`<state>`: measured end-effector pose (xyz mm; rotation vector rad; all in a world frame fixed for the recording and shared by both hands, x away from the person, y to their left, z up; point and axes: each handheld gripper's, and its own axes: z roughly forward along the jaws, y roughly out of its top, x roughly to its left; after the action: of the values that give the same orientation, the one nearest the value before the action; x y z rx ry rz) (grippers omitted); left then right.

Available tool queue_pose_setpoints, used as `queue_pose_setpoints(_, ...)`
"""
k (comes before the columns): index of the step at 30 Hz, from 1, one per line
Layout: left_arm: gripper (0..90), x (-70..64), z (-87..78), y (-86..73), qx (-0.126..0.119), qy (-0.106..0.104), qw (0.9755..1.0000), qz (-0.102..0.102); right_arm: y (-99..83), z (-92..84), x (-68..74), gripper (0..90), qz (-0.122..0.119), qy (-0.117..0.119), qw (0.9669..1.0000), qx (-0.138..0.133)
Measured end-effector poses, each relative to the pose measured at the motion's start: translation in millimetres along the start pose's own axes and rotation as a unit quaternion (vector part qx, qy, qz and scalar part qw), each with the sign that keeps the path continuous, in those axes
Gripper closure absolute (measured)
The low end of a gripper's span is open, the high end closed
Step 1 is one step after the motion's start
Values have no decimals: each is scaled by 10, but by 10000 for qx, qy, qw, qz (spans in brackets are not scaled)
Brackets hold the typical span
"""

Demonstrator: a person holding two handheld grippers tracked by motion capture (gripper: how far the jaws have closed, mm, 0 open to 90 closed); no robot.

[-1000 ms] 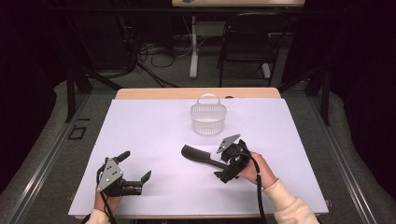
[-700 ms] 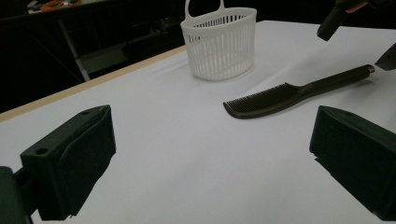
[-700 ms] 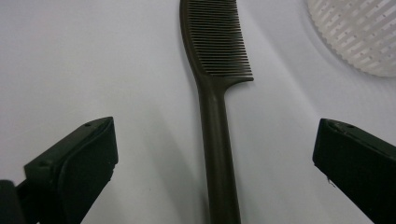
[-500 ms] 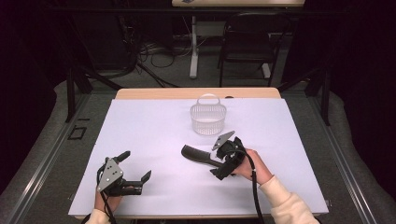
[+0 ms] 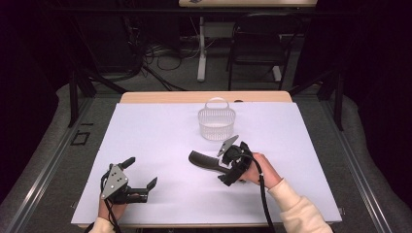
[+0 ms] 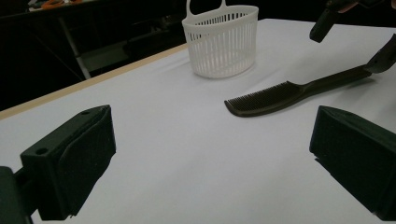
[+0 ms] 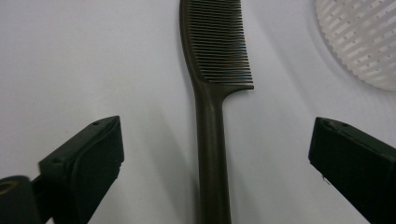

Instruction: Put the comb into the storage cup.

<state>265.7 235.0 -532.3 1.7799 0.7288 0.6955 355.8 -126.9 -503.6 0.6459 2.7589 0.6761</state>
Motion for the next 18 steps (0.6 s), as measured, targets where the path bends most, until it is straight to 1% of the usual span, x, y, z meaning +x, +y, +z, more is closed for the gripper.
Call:
queue_pose_setpoints(2, 3, -1, 2, -1, -4, 0, 10000, 6, 19, -7, 5, 98, -53, -15, 10000, 37)
queue_pose_setpoints(4, 3, 1, 0, -3, 3, 7, 10000, 8, 33, 1, 2, 155, -158, 4, 9998, 125)
queue_pose_setpoints(5, 3, 1, -4, -3, 7, 9, 10000, 10, 39, 13, -1, 160, -192, 13, 9997, 154)
queue_pose_setpoints(8, 3, -2, -6, 0, 1, 15, 10000, 23, 77, 40, 5, 246, -314, 15, 9990, 325)
queue_pose_setpoints(10, 3, -4, -6, 2, 3, 8, 10000, 33, 109, 61, 2, 302, -421, 70, 9983, 391)
queue_pose_setpoints(14, 3, -3, -8, 2, 1, 1, 10000, 35, 175, 103, -11, 419, -495, 91, 9969, 601)
queue_pose_setpoints(15, 3, -4, -8, 2, -2, -3, 10000, 30, 190, 111, -14, 435, -501, 75, 9966, 648)
queue_pose_setpoints(18, 4, -3, -4, 0, 12, -3, 10000, 23, 218, 146, -24, 492, -552, 162, 9954, 763)
